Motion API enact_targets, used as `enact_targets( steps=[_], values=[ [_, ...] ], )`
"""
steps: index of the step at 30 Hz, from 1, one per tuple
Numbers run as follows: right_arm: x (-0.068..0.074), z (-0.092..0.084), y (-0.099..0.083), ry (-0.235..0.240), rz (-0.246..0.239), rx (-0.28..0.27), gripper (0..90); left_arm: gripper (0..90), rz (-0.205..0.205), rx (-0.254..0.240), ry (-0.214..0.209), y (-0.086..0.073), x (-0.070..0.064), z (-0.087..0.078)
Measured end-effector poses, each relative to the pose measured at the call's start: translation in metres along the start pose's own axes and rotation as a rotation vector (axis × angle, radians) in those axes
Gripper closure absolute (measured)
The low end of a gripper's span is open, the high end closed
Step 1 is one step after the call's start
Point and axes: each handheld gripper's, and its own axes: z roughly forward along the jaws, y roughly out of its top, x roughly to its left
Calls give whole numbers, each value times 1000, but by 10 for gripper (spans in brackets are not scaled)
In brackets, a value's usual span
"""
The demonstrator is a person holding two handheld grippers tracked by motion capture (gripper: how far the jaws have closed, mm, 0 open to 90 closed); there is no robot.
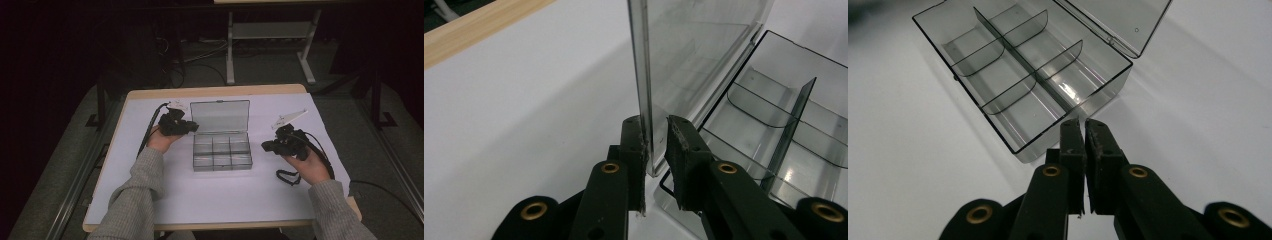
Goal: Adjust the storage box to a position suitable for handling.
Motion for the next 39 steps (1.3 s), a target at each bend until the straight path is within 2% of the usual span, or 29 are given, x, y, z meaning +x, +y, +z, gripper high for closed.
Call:
enact_targets(
  steps=[5, 9, 14, 32, 39],
  values=[
    [-1, -1, -4, -8, 0, -2, 862, 761, -7, 2, 0, 1, 3, 2],
    [-3, 1, -9, -5, 20, 4, 862, 757, -22, -3, 2, 1, 3, 4],
    [-4, 3, -14, -1, 27, 8, 861, 751, -19, 7, 1, 1, 6, 5],
    [-5, 5, -19, 1, 35, 13, 853, 742, -56, -2, -14, 0, 11, 10],
    [-5, 5, -20, 1, 30, 10, 853, 736, -53, 3, -15, 0, 12, 10]
  ],
)
